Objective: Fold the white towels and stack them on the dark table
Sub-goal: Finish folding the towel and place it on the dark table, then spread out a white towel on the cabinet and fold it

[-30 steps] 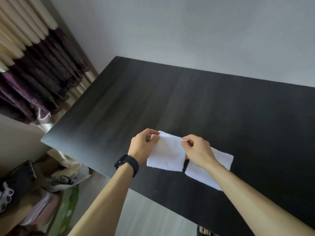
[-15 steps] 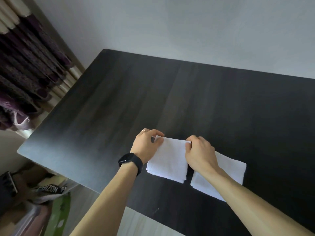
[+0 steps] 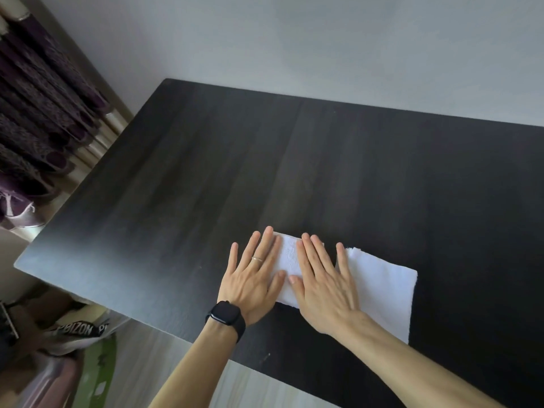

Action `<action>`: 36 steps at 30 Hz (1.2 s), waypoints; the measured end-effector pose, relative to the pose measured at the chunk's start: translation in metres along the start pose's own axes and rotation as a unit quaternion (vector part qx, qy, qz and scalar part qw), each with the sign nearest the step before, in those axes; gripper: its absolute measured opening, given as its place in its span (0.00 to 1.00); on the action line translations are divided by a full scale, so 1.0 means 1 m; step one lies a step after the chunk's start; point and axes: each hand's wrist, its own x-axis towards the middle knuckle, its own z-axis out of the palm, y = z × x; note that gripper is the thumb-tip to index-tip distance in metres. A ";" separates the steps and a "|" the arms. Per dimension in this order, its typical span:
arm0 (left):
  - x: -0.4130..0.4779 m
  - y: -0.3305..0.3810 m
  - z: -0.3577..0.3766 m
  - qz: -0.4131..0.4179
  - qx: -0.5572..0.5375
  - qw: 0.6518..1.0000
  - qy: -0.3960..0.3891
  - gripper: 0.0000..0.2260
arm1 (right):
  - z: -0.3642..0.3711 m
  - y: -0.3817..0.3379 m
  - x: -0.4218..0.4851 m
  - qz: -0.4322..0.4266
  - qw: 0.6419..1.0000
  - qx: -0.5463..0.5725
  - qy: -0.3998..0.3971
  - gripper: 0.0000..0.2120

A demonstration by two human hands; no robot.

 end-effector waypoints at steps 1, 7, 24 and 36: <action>0.000 0.000 0.001 -0.003 0.005 1.000 -0.011 0.28 | 0.002 0.000 0.000 0.000 1.000 -0.004 -0.004 0.31; 0.000 0.003 0.000 -0.012 0.046 0.998 -0.050 0.29 | 0.001 -0.003 0.004 0.006 0.999 -0.002 -0.047 0.32; 0.053 0.341 -0.232 0.212 -0.098 0.971 0.057 0.30 | -0.300 0.317 -0.260 0.438 0.868 0.026 0.232 0.23; -0.055 0.811 -0.306 0.541 -0.081 0.837 0.024 0.30 | -0.418 0.430 -0.685 0.693 0.634 0.025 0.342 0.18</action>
